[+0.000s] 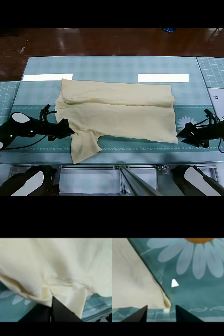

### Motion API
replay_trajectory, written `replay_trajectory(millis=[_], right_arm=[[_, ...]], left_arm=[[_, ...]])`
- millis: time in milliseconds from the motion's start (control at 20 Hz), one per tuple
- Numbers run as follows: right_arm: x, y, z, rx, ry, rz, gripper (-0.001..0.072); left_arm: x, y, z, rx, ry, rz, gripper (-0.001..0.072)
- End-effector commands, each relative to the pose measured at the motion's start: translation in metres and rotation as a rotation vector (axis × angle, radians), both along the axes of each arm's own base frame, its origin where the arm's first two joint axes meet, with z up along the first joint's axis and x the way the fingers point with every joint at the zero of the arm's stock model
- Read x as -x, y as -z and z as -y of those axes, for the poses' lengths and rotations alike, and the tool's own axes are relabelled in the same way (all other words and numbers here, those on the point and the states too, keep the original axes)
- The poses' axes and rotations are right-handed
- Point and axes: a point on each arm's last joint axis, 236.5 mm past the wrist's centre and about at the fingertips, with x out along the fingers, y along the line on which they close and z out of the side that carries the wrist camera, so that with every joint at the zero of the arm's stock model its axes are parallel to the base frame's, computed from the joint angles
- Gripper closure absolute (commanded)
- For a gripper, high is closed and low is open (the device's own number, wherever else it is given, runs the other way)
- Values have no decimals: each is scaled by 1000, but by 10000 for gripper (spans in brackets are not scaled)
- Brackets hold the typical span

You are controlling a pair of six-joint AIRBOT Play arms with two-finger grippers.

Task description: Fold the shirts.

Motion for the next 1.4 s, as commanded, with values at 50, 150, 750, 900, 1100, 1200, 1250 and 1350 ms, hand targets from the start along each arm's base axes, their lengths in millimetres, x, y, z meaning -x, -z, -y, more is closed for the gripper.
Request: replay_trajectory(millis=[50, 150, 750, 900, 1100, 1200, 1250, 1350], right_arm=[[11, 12, -8, -40, -20, -90, 306], [1, 16, -14, -79, -13, -61, 306], [-90, -29, -44, -281, 19, 324, 692], [-115, -43, -26, -224, 15, 397, 692], [-159, -62, -8, -228, 43, 478, 692], [-179, -67, -5, -239, 30, 502, 692], [-188, -66, -6, -233, 6, 505, 692], [-215, -60, -7, -208, -18, 523, 692]], left_arm=[[0, -1, 1, 6, 2, -1, 689], [0, -1, 1, 6, 1, -1, 689], [-41, -41, -8, 10, 25, 113, 689], [-90, -82, -20, -20, 18, 260, 689], [-152, -99, -32, -34, -17, 308, 689], [-180, -95, -31, -28, -15, 299, 689], [-194, -93, -29, -27, -3, 303, 689], [-222, -88, -25, -21, -5, 297, 689]])
